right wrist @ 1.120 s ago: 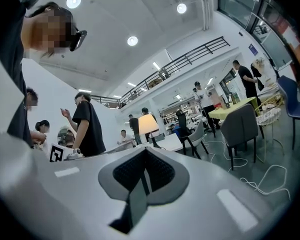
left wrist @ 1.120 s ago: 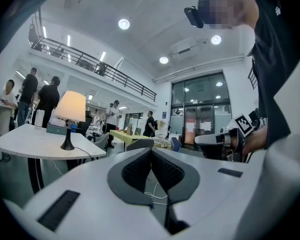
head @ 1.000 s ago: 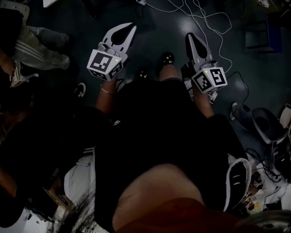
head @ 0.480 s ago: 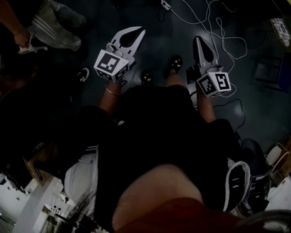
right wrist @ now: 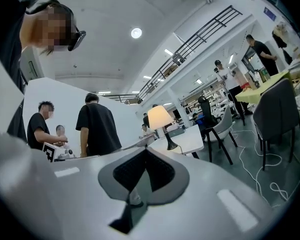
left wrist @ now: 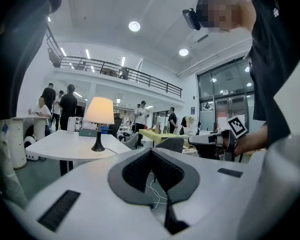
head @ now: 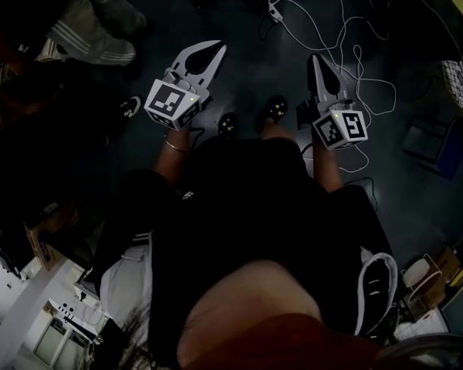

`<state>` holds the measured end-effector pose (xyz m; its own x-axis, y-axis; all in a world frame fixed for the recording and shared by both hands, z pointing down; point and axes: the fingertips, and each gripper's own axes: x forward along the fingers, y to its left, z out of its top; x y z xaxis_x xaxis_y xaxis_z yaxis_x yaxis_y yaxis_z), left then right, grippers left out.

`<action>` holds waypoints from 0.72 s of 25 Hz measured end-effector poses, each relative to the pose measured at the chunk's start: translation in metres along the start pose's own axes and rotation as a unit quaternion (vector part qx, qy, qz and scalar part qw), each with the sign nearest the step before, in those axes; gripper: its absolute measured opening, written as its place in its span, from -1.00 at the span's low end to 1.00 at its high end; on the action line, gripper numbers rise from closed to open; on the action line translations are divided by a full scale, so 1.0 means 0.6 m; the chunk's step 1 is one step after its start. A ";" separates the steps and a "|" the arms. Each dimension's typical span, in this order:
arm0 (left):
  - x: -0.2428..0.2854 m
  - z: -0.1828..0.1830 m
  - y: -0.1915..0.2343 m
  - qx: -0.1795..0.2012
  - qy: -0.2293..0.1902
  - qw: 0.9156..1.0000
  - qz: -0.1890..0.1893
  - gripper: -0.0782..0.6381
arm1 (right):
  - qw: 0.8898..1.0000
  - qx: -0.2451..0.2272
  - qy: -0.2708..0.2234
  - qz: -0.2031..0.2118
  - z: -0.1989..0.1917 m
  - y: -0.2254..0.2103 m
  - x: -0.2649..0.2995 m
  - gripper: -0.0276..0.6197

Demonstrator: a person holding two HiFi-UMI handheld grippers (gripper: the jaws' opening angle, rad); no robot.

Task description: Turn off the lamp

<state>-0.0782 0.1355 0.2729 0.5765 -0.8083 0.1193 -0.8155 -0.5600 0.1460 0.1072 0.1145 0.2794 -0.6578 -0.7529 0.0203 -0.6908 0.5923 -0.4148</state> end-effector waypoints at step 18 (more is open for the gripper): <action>0.185 0.018 -0.069 0.019 -0.014 1.000 0.019 -0.76 | 1.000 -0.004 0.008 0.022 0.090 -0.185 -0.006 -0.91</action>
<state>0.0187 0.0671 0.2696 0.5437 -0.8336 0.0969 -0.8385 -0.5348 0.1041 0.2026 0.0362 0.2765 -0.6926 -0.7212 0.0158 -0.6626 0.6274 -0.4090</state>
